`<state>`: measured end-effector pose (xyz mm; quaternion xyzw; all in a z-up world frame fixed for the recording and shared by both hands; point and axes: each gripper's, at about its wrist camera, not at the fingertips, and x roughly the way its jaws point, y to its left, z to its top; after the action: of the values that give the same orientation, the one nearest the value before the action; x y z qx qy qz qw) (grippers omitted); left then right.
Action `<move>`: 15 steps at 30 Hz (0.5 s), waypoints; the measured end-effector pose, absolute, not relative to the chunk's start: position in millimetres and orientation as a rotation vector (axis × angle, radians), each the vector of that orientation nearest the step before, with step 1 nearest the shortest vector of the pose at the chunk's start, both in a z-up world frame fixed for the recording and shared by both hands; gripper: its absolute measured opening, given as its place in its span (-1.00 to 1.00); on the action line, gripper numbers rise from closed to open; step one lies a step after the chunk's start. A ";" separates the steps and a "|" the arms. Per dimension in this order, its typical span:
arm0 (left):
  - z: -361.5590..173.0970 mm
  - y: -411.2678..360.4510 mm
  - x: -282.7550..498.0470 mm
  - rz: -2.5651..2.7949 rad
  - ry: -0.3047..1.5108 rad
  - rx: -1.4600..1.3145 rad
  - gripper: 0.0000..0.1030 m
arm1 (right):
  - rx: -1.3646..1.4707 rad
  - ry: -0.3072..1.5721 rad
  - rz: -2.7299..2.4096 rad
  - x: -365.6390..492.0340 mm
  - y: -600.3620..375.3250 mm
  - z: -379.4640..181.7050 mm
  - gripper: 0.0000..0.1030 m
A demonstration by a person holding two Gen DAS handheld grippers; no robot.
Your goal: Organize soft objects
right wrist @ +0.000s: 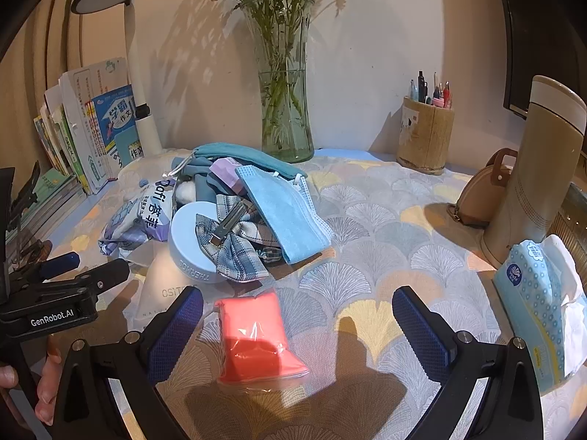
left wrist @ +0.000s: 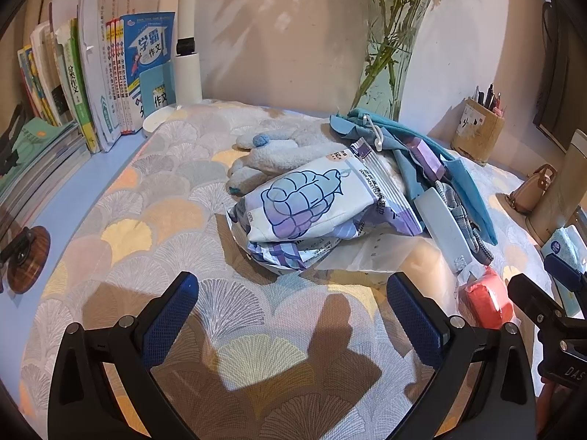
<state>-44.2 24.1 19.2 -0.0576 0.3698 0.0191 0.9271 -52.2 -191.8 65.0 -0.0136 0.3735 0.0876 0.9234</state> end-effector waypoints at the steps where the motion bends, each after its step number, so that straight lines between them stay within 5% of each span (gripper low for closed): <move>1: 18.6 24.0 -43.5 0.039 0.761 -0.118 0.98 | -0.027 0.767 0.180 -52.4 -191.6 65.1 1.00; 15: 18.6 24.5 -45.4 0.035 0.760 -0.124 0.98 | -0.028 0.769 0.179 -52.4 -191.3 64.8 1.00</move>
<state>-45.4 24.5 18.6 -0.0606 0.3707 0.0172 0.9266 -52.4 -191.3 64.8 -0.0137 0.3745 0.0871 0.9230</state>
